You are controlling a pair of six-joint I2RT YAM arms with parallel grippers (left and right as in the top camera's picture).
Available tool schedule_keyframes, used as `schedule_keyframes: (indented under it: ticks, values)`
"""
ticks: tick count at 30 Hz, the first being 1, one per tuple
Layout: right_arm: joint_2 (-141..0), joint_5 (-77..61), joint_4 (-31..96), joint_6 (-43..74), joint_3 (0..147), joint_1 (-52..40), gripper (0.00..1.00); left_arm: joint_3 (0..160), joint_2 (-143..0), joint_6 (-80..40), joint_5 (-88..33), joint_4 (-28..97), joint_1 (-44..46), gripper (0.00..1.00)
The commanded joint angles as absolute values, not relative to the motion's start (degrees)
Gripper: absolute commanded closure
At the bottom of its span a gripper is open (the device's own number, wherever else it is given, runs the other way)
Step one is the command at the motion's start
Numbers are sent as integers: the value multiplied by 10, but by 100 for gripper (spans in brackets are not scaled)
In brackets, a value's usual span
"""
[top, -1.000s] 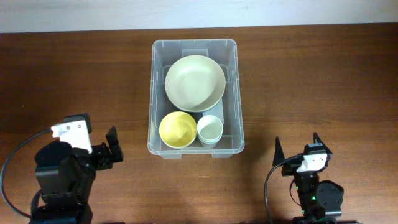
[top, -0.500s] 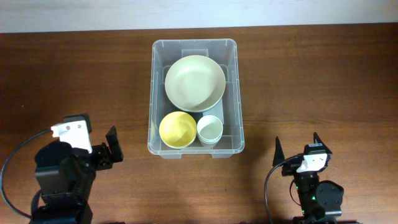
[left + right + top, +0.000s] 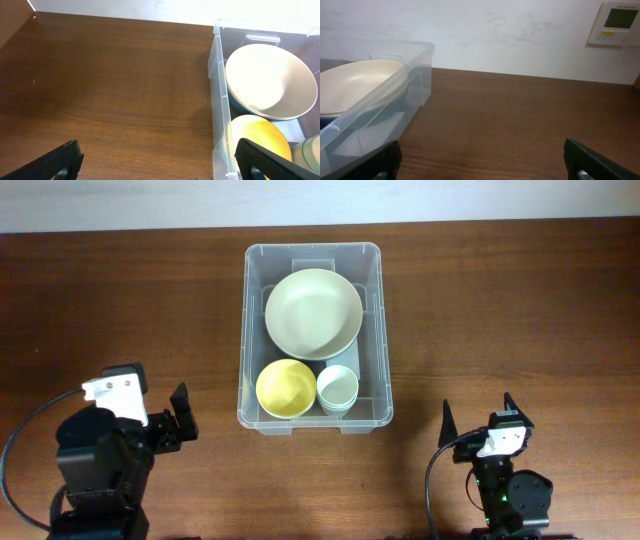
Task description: Pack container
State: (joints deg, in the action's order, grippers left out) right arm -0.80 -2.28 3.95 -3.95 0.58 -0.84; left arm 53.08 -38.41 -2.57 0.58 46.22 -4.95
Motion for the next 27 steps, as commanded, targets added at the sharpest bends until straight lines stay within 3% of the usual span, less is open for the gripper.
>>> schedule_keyframes:
  ticks: [1,15,27]
  values:
    - [-4,-28,43,-43,3,-10,1,529,-383,-21,-3,461,-51,0]
    - [-4,-28,43,-43,3,-10,1,521,-374,3,42,461,-47,0]
    - [-4,-28,43,-43,3,-10,1,217,-117,33,43,265,9,0]
